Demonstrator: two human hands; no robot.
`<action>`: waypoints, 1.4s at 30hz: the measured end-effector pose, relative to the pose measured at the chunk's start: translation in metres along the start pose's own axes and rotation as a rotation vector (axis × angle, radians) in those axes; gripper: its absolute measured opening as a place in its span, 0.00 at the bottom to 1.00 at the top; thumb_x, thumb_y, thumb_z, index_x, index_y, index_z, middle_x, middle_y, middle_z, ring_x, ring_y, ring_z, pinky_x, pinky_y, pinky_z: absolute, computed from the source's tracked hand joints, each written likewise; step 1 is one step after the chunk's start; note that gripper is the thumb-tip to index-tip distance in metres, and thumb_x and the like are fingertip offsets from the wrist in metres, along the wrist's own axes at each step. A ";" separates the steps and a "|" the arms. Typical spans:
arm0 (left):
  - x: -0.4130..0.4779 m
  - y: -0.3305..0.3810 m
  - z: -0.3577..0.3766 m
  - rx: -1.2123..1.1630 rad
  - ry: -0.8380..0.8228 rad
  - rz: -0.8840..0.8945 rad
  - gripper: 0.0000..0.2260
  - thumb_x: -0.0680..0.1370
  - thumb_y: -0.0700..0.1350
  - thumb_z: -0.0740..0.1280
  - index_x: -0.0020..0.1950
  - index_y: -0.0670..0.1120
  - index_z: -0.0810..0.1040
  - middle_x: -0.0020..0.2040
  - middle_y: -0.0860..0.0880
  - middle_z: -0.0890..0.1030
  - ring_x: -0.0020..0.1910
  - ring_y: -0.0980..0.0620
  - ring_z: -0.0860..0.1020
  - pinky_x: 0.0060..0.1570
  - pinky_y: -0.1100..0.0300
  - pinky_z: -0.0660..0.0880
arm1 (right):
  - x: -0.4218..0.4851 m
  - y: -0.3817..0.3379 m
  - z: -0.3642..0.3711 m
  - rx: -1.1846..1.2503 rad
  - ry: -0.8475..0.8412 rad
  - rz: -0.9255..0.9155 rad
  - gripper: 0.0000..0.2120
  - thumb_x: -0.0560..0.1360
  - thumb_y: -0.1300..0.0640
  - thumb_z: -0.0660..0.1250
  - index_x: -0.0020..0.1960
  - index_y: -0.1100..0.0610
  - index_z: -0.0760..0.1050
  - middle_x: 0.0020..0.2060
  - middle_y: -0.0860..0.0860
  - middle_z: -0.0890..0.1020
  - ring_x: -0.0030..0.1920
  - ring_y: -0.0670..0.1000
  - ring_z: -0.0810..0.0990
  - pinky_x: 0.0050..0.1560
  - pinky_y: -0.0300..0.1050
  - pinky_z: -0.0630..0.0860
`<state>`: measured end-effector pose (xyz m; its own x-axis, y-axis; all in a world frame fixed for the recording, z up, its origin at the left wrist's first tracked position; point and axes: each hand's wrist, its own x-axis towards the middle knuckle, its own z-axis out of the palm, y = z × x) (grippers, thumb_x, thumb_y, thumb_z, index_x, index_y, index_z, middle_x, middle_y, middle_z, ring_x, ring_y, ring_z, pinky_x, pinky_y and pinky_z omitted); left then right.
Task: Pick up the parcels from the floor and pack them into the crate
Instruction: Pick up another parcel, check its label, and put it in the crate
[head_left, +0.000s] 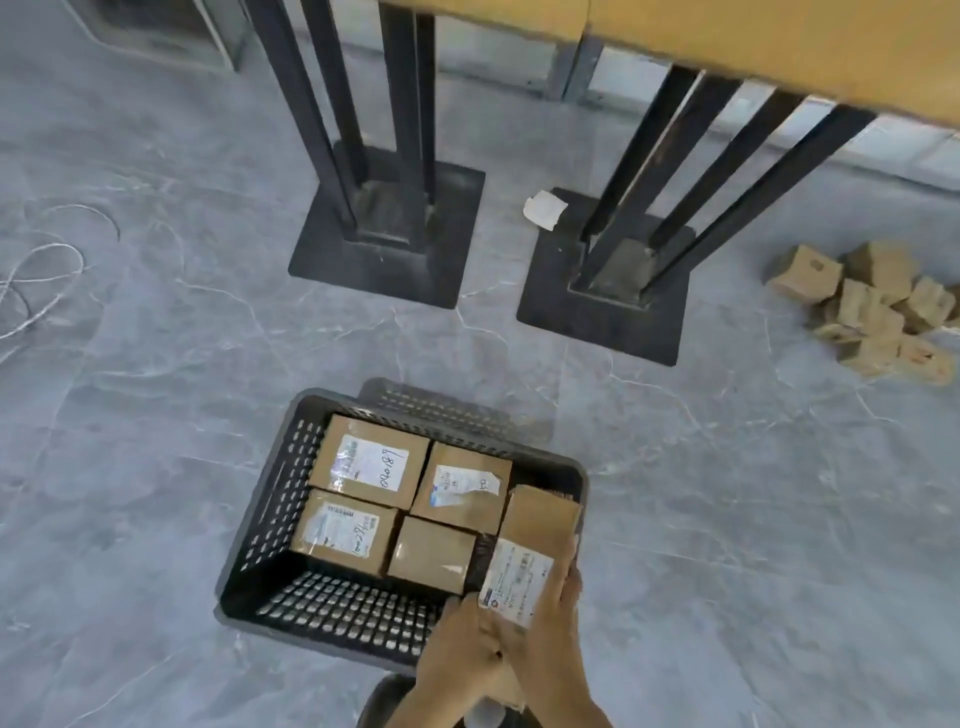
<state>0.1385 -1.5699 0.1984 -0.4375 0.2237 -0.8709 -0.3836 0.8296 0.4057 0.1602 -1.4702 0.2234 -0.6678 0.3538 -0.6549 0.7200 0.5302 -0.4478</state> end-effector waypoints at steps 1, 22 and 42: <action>0.023 -0.009 0.008 -0.010 0.014 -0.008 0.18 0.74 0.50 0.68 0.62 0.52 0.71 0.57 0.53 0.73 0.55 0.57 0.75 0.57 0.62 0.74 | 0.015 0.008 0.014 -0.067 0.000 -0.009 0.61 0.69 0.44 0.73 0.67 0.40 0.17 0.74 0.56 0.47 0.73 0.55 0.60 0.67 0.46 0.70; 0.201 -0.051 0.112 0.047 0.341 0.085 0.15 0.76 0.42 0.63 0.63 0.50 0.69 0.57 0.52 0.74 0.53 0.52 0.75 0.46 0.56 0.78 | 0.154 0.124 0.104 -0.547 -0.062 -0.131 0.41 0.80 0.65 0.56 0.72 0.58 0.22 0.70 0.56 0.24 0.75 0.59 0.33 0.75 0.53 0.59; 0.250 -0.066 0.086 0.041 0.027 0.353 0.28 0.76 0.42 0.65 0.73 0.57 0.59 0.59 0.54 0.77 0.51 0.58 0.76 0.50 0.62 0.76 | 0.176 0.116 0.115 -0.710 -0.168 -0.234 0.45 0.77 0.65 0.62 0.73 0.62 0.26 0.68 0.55 0.19 0.73 0.55 0.28 0.75 0.50 0.41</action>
<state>0.1245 -1.5247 -0.0697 -0.5587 0.4870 -0.6714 -0.1727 0.7235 0.6684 0.1482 -1.4345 -0.0139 -0.7094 0.0798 -0.7003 0.2314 0.9649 -0.1245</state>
